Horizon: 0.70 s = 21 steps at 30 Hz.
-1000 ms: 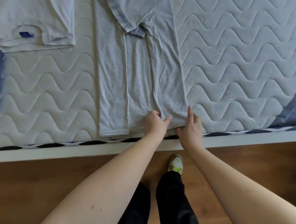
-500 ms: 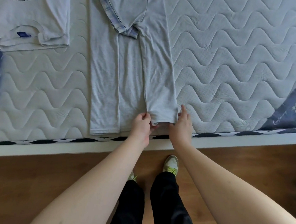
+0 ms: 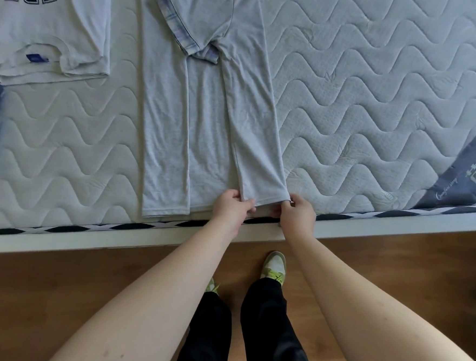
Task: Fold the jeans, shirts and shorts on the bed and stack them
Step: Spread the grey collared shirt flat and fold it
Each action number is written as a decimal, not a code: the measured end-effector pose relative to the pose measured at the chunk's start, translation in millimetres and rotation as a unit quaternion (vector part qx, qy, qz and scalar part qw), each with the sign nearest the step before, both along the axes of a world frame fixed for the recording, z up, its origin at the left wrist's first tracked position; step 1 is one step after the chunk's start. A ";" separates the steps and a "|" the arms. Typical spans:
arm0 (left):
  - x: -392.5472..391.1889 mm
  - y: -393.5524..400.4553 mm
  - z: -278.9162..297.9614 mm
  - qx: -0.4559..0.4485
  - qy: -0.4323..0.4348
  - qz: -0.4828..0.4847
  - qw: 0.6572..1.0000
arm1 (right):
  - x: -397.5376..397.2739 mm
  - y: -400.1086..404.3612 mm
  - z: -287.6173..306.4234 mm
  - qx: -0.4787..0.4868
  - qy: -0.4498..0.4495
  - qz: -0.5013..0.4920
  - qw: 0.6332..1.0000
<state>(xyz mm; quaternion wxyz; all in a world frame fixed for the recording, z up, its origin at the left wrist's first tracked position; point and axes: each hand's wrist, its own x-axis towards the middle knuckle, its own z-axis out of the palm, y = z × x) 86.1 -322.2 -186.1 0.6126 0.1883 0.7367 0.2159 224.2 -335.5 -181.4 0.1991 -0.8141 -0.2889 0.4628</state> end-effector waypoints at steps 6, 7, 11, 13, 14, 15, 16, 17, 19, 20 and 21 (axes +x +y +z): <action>-6.8 -6.7 7.4 0.050 0.151 -0.051 0.986 | 3.6 -2.9 2.8 -0.012 -0.052 0.064 0.997; -10.7 -8.3 10.8 0.076 0.187 -0.102 0.974 | 2.5 -4.2 3.6 -0.016 -0.081 0.090 0.993; -43.8 -15.4 25.4 0.176 0.266 -0.258 0.912 | -1.5 -7.1 6.3 0.023 -0.152 0.135 0.979; -72.0 -19.7 26.8 0.235 0.300 -0.316 0.869 | -4.1 -10.1 5.1 0.051 -0.188 0.165 0.967; -87.6 -23.3 26.4 0.257 0.334 -0.348 0.837 | -6.4 -12.1 4.6 0.063 -0.208 0.188 0.958; -103.4 -27.5 25.6 0.274 0.371 -0.370 0.806 | -8.3 -14.4 3.9 0.077 -0.225 0.221 0.946; -118.9 -32.3 24.1 0.285 0.402 -0.380 0.783 | -9.8 -16.3 2.2 0.094 -0.240 0.264 0.930; -133.6 -37.8 21.3 0.293 0.424 -0.387 0.765 | -10.8 -18.5 -0.1 0.112 -0.255 0.315 0.907; -159.8 -49.9 13.3 0.298 0.455 -0.414 0.730 | -11.3 -21.4 -5.5 0.156 -0.286 0.420 0.847; -170.6 -55.2 8.9 0.292 0.462 -0.441 0.712 | -11.5 -21.7 -8.6 0.182 -0.297 0.463 0.815; -179.6 -59.7 5.1 0.284 0.462 -0.472 0.696 | -11.5 -21.3 -11.7 0.207 -0.303 0.497 0.786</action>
